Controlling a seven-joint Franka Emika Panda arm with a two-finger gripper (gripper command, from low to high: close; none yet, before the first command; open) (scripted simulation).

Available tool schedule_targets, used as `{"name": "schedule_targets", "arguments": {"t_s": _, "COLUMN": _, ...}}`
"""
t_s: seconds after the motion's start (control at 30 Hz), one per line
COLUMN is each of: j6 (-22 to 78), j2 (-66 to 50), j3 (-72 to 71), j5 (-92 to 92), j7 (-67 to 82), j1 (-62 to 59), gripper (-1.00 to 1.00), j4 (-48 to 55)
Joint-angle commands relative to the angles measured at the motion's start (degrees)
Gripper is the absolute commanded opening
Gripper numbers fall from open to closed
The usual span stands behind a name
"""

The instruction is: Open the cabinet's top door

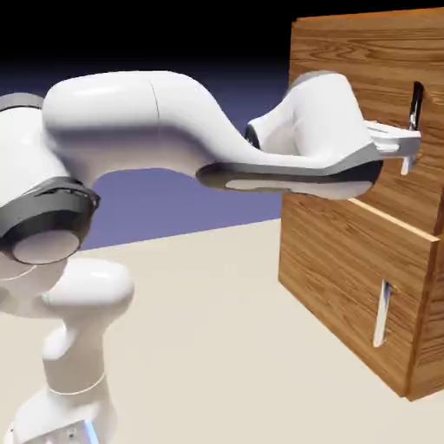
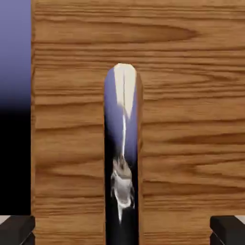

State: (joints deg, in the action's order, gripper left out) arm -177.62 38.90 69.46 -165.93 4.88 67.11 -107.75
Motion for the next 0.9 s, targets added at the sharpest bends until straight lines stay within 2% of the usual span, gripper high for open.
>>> {"name": "schedule_targets", "arguments": {"t_s": 0.0, "j6": -0.02, "j2": -0.43, "j3": 1.64, "j5": -0.02, "j7": -0.01, "j1": 2.08, "gripper": 0.00, "j4": 1.38}}
{"name": "schedule_targets", "arguments": {"t_s": 0.13, "j6": -0.09, "j2": -1.94, "j3": 7.36, "j5": -0.07, "j7": -0.06, "j1": 9.33, "gripper": 0.00, "j4": 6.18}}
{"name": "schedule_targets", "arguments": {"t_s": 0.17, "j6": -0.09, "j2": -1.94, "j3": 7.36, "j5": -0.07, "j7": -0.06, "j1": 9.33, "gripper": -1.00, "j4": 6.18}}
{"name": "schedule_targets", "arguments": {"t_s": 0.63, "j6": 4.89, "j2": -8.36, "j3": -13.51, "j5": 0.26, "j7": -10.76, "j1": -17.66, "gripper": -1.00, "j4": -6.78}}
{"name": "schedule_targets", "arguments": {"t_s": 0.87, "j6": 7.40, "j2": -7.25, "j3": -25.65, "j5": 7.67, "j7": -7.08, "j1": -32.19, "gripper": -1.00, "j4": -13.93}}
